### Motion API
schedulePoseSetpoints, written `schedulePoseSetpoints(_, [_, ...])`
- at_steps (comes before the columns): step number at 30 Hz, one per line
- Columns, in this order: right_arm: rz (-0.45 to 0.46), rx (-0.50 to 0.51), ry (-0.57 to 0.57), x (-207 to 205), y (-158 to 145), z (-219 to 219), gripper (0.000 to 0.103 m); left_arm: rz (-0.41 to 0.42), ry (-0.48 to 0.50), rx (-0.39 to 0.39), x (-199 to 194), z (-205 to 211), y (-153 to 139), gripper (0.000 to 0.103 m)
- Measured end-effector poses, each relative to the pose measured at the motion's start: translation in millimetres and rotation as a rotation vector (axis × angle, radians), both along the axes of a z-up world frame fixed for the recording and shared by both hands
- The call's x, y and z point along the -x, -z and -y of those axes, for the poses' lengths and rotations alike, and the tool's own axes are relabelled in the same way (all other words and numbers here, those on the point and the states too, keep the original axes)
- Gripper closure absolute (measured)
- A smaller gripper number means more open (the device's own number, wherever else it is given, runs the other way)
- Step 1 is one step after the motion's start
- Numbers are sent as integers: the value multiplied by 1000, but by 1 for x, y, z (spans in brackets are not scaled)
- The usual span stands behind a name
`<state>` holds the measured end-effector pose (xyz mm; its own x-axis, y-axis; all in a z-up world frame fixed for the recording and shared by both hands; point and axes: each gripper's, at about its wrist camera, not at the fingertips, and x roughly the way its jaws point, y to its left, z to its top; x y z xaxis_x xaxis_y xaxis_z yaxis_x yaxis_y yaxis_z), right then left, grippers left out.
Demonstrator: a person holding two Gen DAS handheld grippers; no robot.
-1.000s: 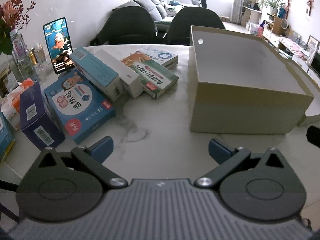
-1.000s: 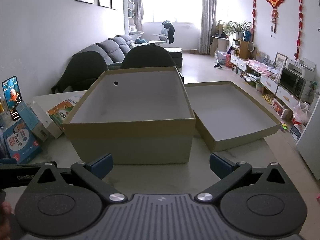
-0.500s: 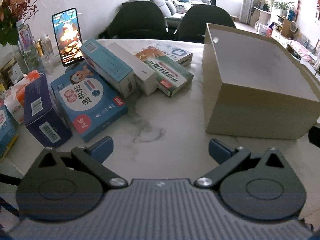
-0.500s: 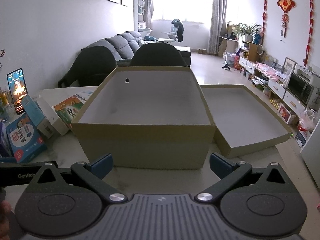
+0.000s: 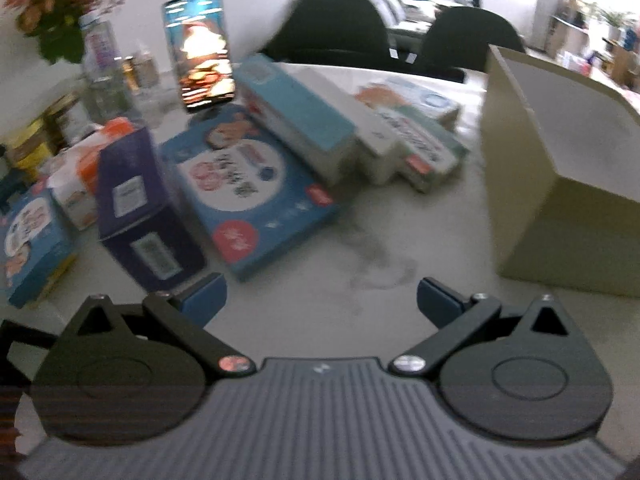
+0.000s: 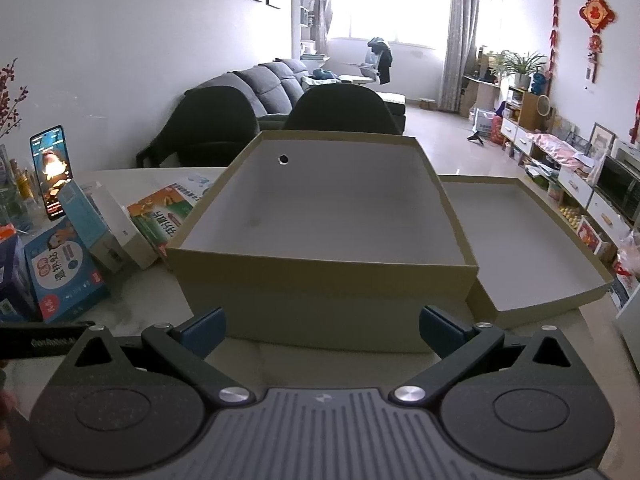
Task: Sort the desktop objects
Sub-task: 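Lower the left tool over the tall purple box and close on it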
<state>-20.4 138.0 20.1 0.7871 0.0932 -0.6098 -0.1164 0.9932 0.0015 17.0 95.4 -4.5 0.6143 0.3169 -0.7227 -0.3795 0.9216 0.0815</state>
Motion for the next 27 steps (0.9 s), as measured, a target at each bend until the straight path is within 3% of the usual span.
schedulePoseSetpoints(10, [-10, -10, -25, -8, 4, -1, 0, 47, -98, -30, 3, -35, -5, 0])
schedulePoseSetpoints(18, [-1, -16, -42, -13, 4, 2, 0, 73, -182, -102, 3, -57, -16, 0])
schedulePoseSetpoints(27, [-8, -46, -52, -21, 7, 13, 0, 55, -292, -55, -4, -105, -30, 0])
